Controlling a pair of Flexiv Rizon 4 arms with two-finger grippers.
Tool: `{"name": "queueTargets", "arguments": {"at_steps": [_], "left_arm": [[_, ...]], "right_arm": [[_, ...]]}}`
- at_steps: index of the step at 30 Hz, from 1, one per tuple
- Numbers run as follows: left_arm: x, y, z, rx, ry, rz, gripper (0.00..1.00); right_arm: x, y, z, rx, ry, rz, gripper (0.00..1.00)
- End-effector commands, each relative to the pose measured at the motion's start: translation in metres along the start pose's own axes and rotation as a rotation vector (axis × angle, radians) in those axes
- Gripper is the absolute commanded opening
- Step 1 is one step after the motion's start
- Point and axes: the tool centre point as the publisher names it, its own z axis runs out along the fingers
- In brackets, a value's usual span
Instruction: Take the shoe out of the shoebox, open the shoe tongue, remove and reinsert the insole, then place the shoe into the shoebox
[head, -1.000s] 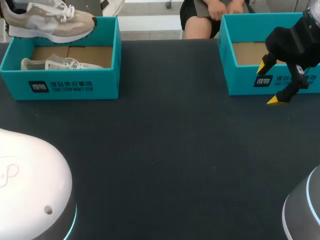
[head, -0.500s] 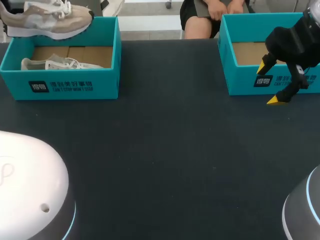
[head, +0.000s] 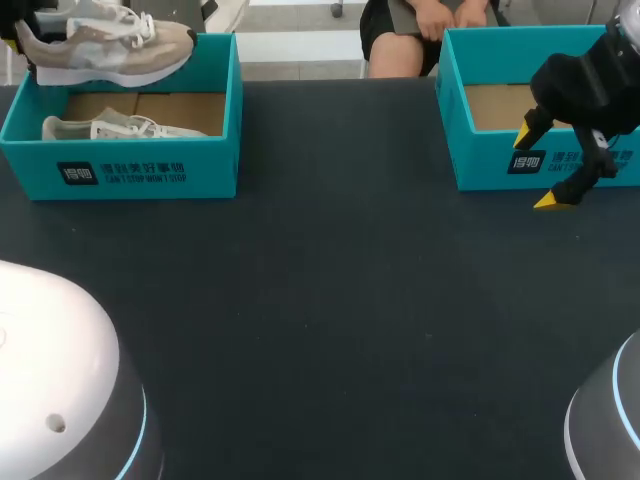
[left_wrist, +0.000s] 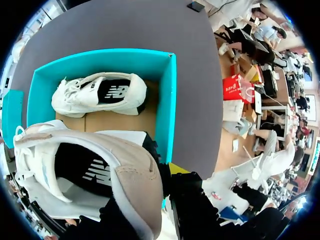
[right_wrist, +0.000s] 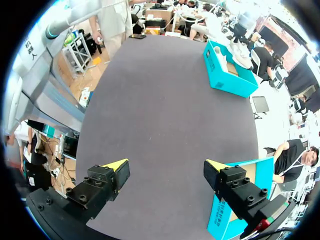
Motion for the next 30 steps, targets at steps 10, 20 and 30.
{"name": "queueTargets", "arguments": {"at_steps": [10, 20, 30], "left_arm": [[-0.022, 0.015, 0.053, -0.003, 0.005, -0.011, 0.00], [-0.035, 0.019, 0.081, 0.016, 0.001, -0.026, 0.00], [-0.050, 0.017, 0.111, 0.045, 0.005, -0.011, 0.00]], "right_arm": [[-0.002, 0.001, 0.001, 0.003, 0.004, 0.001, 1.00], [-0.002, 0.001, 0.001, 0.003, 0.004, 0.001, 1.00], [-0.002, 0.001, 0.001, 0.003, 0.004, 0.001, 1.00]]}}
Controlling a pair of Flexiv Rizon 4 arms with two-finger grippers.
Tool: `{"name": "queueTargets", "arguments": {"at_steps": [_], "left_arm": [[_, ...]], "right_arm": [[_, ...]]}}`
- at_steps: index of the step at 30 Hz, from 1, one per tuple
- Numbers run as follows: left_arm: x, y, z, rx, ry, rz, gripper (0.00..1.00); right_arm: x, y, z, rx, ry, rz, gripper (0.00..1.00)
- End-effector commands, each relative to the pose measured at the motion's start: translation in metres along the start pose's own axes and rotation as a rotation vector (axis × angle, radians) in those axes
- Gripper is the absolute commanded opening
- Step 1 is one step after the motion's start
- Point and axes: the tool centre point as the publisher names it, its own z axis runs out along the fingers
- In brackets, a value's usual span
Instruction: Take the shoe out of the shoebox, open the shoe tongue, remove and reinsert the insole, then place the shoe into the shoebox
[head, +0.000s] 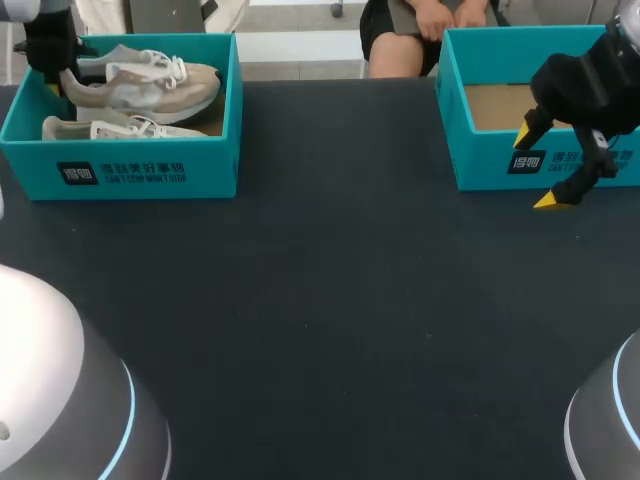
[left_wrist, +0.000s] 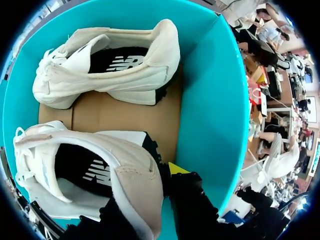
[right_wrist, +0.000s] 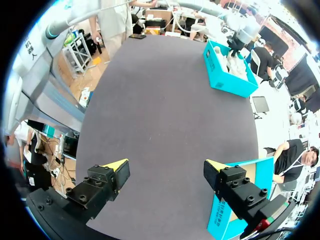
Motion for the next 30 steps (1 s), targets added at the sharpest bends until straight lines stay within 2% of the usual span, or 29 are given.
{"name": "queueTargets", "arguments": {"at_steps": [1, 7, 15, 16, 17, 20, 22, 26, 28, 30], "left_arm": [[-0.005, 0.007, 0.014, 0.018, 0.000, -0.005, 0.00], [-0.009, 0.003, 0.026, 0.050, -0.002, -0.004, 0.00], [-0.011, 0.001, 0.031, 0.087, -0.030, -0.004, 0.00], [-0.011, 0.000, 0.031, 0.092, -0.030, -0.001, 0.04], [-0.011, 0.000, 0.032, 0.095, -0.033, 0.000, 0.16], [-0.011, -0.001, 0.032, 0.099, -0.036, 0.005, 0.27], [-0.011, -0.003, 0.030, 0.105, -0.043, 0.010, 0.43], [-0.010, -0.007, 0.020, 0.090, -0.056, 0.016, 0.50], [-0.010, -0.008, 0.014, 0.081, -0.071, 0.026, 0.60], [-0.010, -0.008, 0.009, 0.076, -0.086, 0.035, 0.60]], "right_arm": [[-0.002, 0.001, 0.001, 0.003, 0.004, 0.001, 1.00], [-0.002, 0.001, 0.001, 0.003, 0.004, 0.001, 1.00], [-0.002, 0.001, 0.001, 0.003, 0.004, 0.001, 1.00], [-0.002, 0.001, 0.001, 0.003, 0.004, 0.001, 1.00], [-0.002, 0.001, 0.001, 0.003, 0.004, 0.001, 1.00], [-0.002, 0.001, 0.001, 0.003, 0.004, 0.001, 1.00], [-0.002, 0.001, 0.001, 0.003, 0.004, 0.001, 1.00], [-0.002, 0.001, 0.001, 0.003, 0.004, 0.001, 1.00], [-0.002, 0.001, 0.001, 0.003, 0.004, 0.001, 1.00], [-0.002, 0.001, 0.001, 0.003, 0.004, 0.001, 1.00]]}}
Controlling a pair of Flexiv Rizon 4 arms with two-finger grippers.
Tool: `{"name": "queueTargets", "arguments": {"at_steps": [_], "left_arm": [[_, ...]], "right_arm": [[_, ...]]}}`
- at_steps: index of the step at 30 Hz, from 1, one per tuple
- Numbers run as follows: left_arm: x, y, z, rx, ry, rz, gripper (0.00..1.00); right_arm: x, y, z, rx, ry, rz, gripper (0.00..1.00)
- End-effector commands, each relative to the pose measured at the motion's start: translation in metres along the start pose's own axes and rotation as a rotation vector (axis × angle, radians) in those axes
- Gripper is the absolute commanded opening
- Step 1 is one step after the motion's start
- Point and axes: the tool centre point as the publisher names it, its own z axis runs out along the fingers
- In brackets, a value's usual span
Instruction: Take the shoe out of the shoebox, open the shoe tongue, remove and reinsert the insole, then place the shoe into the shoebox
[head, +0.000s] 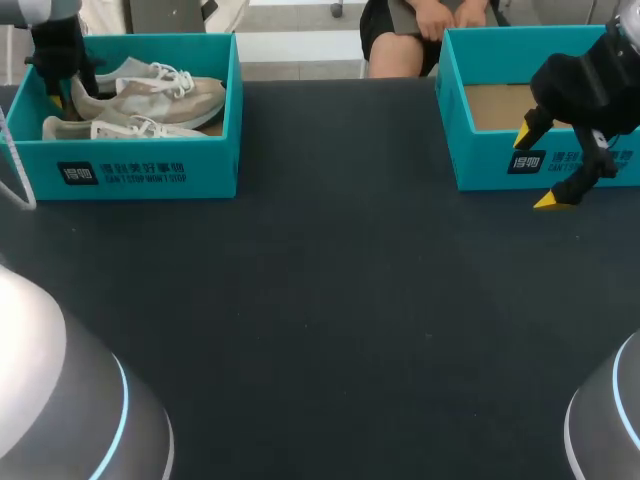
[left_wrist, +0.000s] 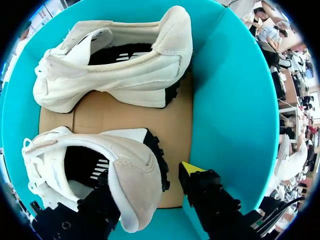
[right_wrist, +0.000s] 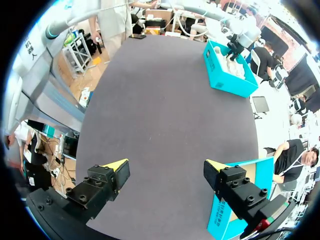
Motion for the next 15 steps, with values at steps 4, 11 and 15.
{"name": "queueTargets", "arguments": {"at_steps": [4, 11, 15], "left_arm": [[-0.002, -0.011, -0.022, -0.028, -0.016, 0.024, 0.73], [-0.010, -0.015, -0.038, -0.051, -0.027, 0.064, 0.76], [-0.014, -0.022, -0.054, -0.084, -0.054, 0.082, 0.73]], "right_arm": [[-0.002, 0.001, 0.001, 0.003, 0.004, 0.001, 1.00], [-0.002, 0.001, 0.001, 0.003, 0.004, 0.001, 1.00], [-0.002, 0.001, 0.001, 0.003, 0.004, 0.001, 1.00]]}}
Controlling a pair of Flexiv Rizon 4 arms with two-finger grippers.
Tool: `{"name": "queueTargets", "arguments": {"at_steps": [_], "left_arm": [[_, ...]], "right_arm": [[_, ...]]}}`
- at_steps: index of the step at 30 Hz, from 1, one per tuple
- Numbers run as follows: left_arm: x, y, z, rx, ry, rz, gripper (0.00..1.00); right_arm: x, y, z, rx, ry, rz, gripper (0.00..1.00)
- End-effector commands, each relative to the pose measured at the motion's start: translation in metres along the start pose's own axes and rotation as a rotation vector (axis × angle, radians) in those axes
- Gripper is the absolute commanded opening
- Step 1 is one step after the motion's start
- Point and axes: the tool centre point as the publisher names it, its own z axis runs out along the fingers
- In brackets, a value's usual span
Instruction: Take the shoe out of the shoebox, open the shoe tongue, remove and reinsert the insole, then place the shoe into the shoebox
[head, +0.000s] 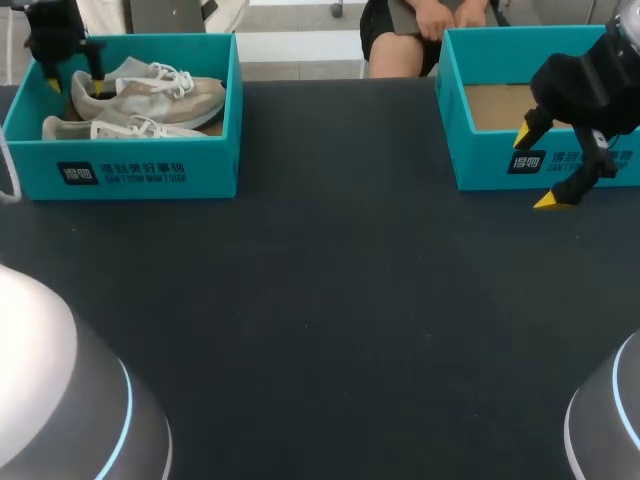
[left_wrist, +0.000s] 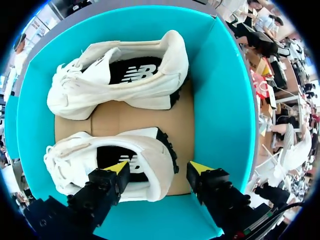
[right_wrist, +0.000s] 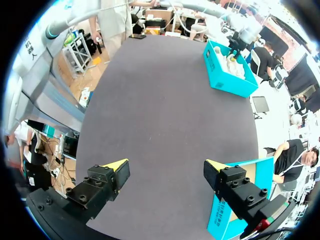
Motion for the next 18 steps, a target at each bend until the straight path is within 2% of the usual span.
{"name": "queueTargets", "arguments": {"at_steps": [1, 8, 11, 13, 18], "left_arm": [[-0.001, -0.020, -0.020, -0.059, -0.010, 0.012, 0.73], [-0.005, -0.044, -0.044, -0.108, -0.037, 0.041, 0.75], [-0.004, -0.060, -0.051, -0.137, -0.058, 0.041, 0.84], [-0.004, -0.065, -0.053, -0.129, -0.057, 0.041, 1.00], [-0.004, -0.065, -0.053, -0.129, -0.057, 0.041, 1.00]], "right_arm": [[-0.002, 0.001, 0.001, 0.003, 0.004, 0.001, 1.00], [-0.002, 0.001, 0.001, 0.003, 0.004, 0.001, 1.00], [-0.002, 0.001, 0.001, 0.003, 0.004, 0.001, 1.00], [-0.002, 0.001, 0.001, 0.003, 0.004, 0.001, 1.00], [-0.002, 0.001, 0.001, 0.003, 0.004, 0.001, 1.00]]}}
